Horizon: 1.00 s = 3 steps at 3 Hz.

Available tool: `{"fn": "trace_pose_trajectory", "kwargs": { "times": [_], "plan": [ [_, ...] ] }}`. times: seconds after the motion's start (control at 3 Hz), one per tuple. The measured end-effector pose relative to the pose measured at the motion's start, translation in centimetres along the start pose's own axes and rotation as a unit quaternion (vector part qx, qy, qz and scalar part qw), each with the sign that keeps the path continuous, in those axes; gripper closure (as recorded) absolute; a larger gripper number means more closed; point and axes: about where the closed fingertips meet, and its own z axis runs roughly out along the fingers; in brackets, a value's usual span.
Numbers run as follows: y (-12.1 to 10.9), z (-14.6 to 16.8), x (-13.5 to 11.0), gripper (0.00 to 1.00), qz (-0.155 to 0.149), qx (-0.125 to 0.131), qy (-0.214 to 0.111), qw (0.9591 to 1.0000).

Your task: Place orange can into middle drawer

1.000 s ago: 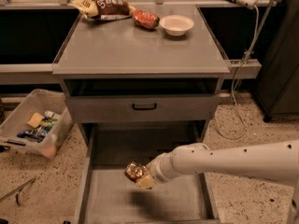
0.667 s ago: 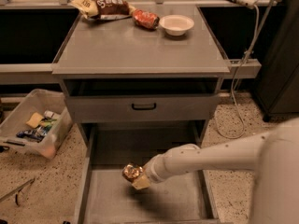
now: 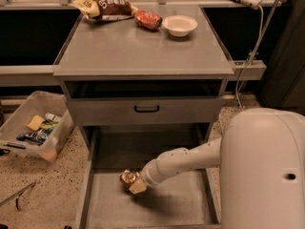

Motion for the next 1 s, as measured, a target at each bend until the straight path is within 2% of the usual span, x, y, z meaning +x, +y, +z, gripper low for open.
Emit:
{"fn": "trace_pose_trajectory", "kwargs": {
  "times": [0.33, 0.67, 1.0],
  "plan": [
    [0.0, -0.9, 1.7, 1.0, 0.015, -0.006, 0.003, 0.9999],
    [-0.1, -0.2, 5.2, 1.0, 0.05, -0.024, 0.026, 0.9981],
    [0.2, 0.1, 5.8, 0.84, 0.054, -0.03, 0.032, 0.9976]
  ]
}}
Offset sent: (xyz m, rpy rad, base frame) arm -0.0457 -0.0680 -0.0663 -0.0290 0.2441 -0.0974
